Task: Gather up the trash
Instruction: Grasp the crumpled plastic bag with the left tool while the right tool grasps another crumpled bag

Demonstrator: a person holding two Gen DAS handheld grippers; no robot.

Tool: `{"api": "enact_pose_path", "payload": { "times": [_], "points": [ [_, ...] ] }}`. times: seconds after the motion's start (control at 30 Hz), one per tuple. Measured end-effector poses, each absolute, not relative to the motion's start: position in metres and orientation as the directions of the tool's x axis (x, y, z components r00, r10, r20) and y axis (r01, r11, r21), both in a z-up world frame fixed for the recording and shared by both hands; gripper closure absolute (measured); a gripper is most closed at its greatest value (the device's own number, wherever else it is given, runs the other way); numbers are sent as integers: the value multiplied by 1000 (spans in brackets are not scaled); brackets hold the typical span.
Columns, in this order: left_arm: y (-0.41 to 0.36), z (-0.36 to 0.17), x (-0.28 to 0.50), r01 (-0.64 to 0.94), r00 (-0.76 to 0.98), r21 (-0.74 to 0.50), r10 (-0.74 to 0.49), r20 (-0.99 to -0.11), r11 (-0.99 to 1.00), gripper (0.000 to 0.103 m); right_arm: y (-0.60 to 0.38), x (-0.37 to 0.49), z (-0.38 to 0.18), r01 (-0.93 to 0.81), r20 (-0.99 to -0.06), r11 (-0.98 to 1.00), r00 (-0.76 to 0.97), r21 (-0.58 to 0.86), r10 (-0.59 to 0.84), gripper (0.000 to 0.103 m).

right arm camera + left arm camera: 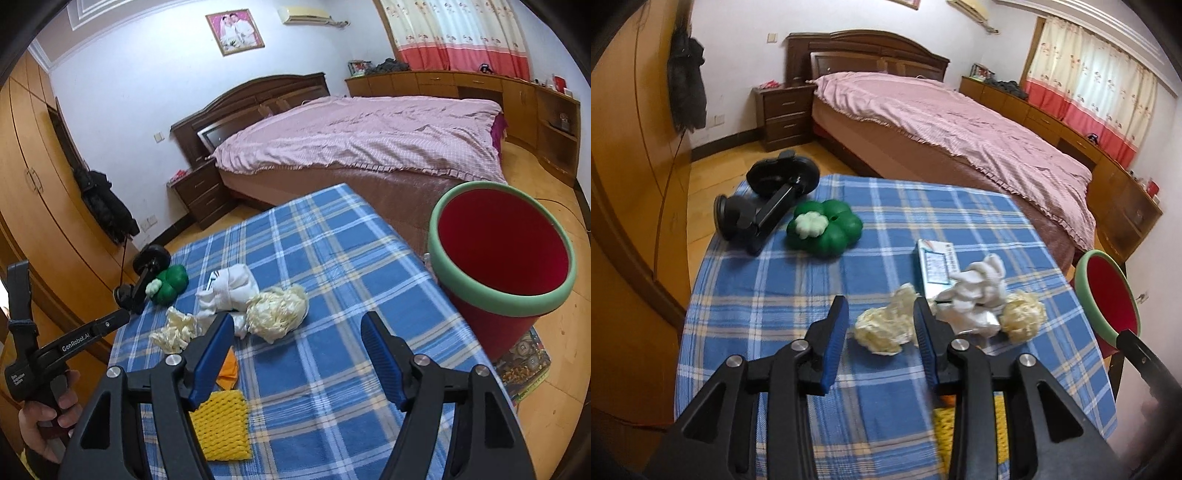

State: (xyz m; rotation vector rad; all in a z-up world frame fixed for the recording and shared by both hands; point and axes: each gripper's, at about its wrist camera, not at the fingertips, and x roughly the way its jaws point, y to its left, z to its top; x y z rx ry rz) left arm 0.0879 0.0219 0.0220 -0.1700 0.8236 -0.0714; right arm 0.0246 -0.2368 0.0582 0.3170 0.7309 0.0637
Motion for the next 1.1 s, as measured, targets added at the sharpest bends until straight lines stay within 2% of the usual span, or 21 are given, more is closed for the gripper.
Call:
{"api": "enact_pose_path", "payload": {
  "times": [0.1, 0.23, 0.33, 0.67, 0.87, 0.9, 0.97, 1.03, 1.1],
  "points": [
    [24, 14, 93, -10, 664, -192, -137, -735, 981, 63, -229, 33, 51, 44, -663, 953, 727, 300, 176, 27],
    [21, -3, 102, -3, 633, -219, -168, -756, 976, 56, -222, 43, 43, 33, -682, 956, 708, 292, 184, 26],
    [16, -15, 109, 7, 607, -227, -185, -773, 974, 56, -217, 52, 34, 23, -699, 956, 687, 292, 197, 22],
    [13, -46, 130, -12, 571, -198, -156, -806, 980, 56, -206, 91, 7, 13, -740, 957, 638, 288, 214, 22],
    [11, -57, 141, 19, 555, -241, -210, -805, 970, 56, -200, 112, -9, 30, -765, 962, 613, 270, 195, 22],
    [11, -57, 142, 24, 563, -243, -215, -798, 970, 56, -199, 114, -12, 40, -770, 964, 611, 265, 186, 23],
    [11, -58, 143, 39, 576, -250, -227, -785, 967, 58, -199, 117, -15, 56, -775, 964, 607, 261, 175, 31],
    [13, -59, 143, 58, 588, -265, -248, -770, 963, 65, -197, 118, -19, 61, -779, 961, 600, 269, 180, 36],
    [16, -61, 144, 74, 595, -286, -273, -756, 955, 68, -193, 120, -20, 59, -781, 962, 598, 267, 180, 43]
  ]
}}
